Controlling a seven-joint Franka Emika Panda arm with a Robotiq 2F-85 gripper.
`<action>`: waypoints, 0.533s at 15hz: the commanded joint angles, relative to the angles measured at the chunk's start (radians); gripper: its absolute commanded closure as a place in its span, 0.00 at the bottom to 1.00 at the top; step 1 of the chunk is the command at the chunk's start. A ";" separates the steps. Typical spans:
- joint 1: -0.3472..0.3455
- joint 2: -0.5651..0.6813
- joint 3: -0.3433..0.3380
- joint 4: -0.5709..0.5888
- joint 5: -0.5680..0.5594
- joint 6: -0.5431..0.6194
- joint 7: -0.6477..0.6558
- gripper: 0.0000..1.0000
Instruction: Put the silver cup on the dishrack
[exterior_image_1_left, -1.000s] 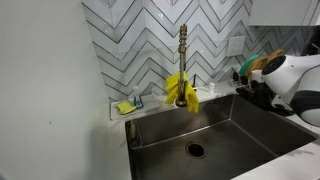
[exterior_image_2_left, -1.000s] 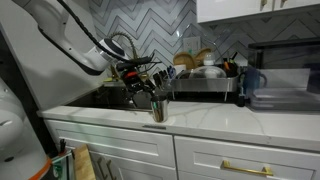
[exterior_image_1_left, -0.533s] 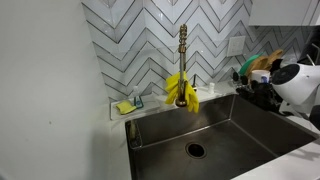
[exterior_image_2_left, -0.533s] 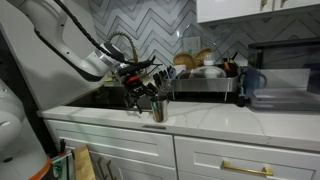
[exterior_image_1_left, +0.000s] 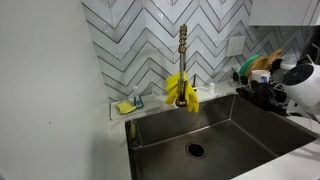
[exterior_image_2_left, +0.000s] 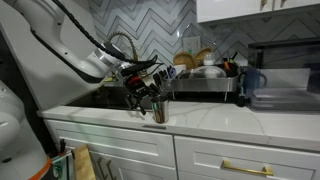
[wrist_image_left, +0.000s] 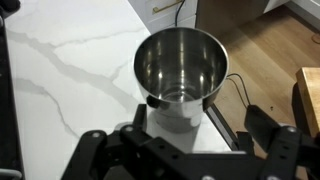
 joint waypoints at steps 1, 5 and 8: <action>-0.015 0.006 -0.013 -0.010 -0.046 0.055 -0.002 0.00; -0.025 0.020 -0.018 -0.010 -0.057 0.059 -0.022 0.00; -0.033 0.027 -0.021 -0.009 -0.069 0.059 -0.033 0.00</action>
